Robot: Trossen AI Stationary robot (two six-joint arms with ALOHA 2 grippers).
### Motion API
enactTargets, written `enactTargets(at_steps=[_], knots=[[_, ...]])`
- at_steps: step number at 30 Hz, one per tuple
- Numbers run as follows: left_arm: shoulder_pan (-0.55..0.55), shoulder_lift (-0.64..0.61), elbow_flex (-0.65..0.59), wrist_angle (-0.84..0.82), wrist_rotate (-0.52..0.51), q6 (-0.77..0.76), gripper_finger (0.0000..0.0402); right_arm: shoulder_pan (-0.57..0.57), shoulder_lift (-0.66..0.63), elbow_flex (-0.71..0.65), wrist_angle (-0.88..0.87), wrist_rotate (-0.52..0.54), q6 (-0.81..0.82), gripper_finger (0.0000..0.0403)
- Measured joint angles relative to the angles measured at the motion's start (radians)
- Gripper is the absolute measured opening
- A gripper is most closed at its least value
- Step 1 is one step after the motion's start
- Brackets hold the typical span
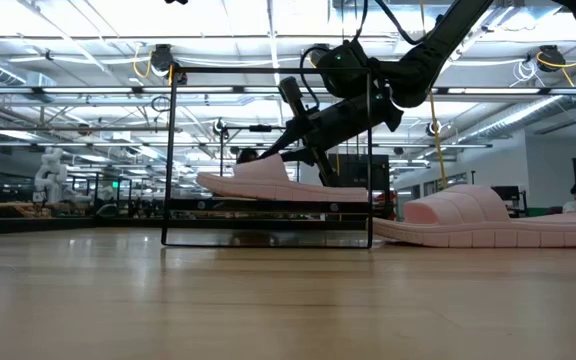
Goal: Pick and place slides into the shelf
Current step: Put the top pink slide on the shelf
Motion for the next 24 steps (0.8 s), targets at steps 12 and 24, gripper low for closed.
enactTargets(at_steps=[12,24], knots=[[0.0,0.0,0.0,0.0,0.0,-0.008,0.0078,0.042,0.001,0.0,0.022,-0.017,0.07,0.0],[0.0,0.0,0.0,0.0,0.001,-0.009,0.0078,0.048,-0.001,0.0,0.018,-0.026,0.085,0.0]])
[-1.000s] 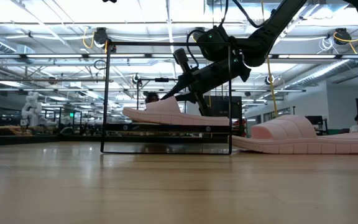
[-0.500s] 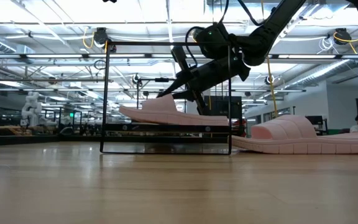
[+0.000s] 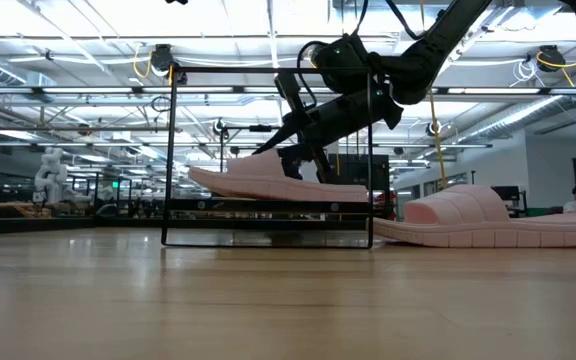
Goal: Pick and place slides into the shelf
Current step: Put the top pink slide on the shelf
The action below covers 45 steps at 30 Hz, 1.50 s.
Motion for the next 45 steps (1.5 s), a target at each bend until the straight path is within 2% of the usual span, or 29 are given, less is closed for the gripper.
enactTargets(at_steps=[20,29,39,45], knots=[[0.0,0.0,0.0,0.0,0.001,0.0,0.0078,-0.002,-0.001,0.0,-0.011,0.082,-0.092,0.001],[0.0,0.0,0.0,0.0,0.001,0.0,0.0078,-0.005,-0.001,0.0,-0.007,0.079,-0.136,0.0019],[0.0,0.0,0.0,0.0,0.001,0.0,0.0078,-0.005,-0.001,0.0,0.007,0.077,-0.142,0.0087],[0.0,0.0,0.0,0.0,0.001,0.0,0.0078,-0.006,-0.001,0.0,0.014,0.031,-0.134,0.0123]])
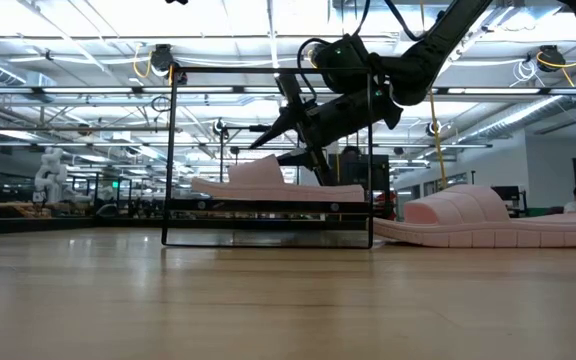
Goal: Pick and place slides into the shelf
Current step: Put the top pink slide on the shelf
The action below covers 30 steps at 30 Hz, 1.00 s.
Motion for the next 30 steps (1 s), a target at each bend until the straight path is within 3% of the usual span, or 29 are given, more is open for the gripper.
enactTargets(at_steps=[30], knots=[[0.0,0.0,0.0,0.0,0.009,0.003,0.0078,-0.011,0.0,0.0,-0.024,-0.033,-0.051,0.0132]])
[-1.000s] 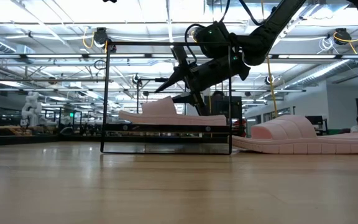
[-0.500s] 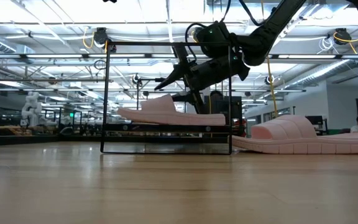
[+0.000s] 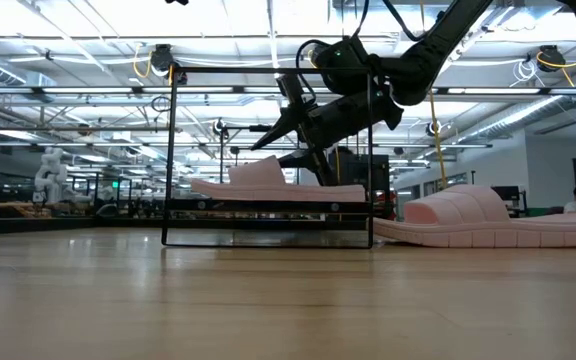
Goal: Pick and place slides into the shelf
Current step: Put the top pink slide on the shelf
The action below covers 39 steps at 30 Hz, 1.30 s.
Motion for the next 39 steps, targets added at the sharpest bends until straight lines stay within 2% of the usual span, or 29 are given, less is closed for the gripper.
enactTargets(at_steps=[26,32,39], knots=[[0.0,0.0,0.0,-0.001,0.018,-0.005,0.0078,-0.007,0.0,0.0,-0.001,-0.027,-0.015,0.0132],[0.0,0.0,0.0,-0.001,0.018,-0.008,0.0078,-0.019,0.0,0.0,0.002,-0.077,-0.01,0.0132],[0.0,0.0,0.0,-0.001,0.018,-0.008,0.0078,-0.033,-0.007,0.0,-0.005,-0.086,-0.016,0.0132]])
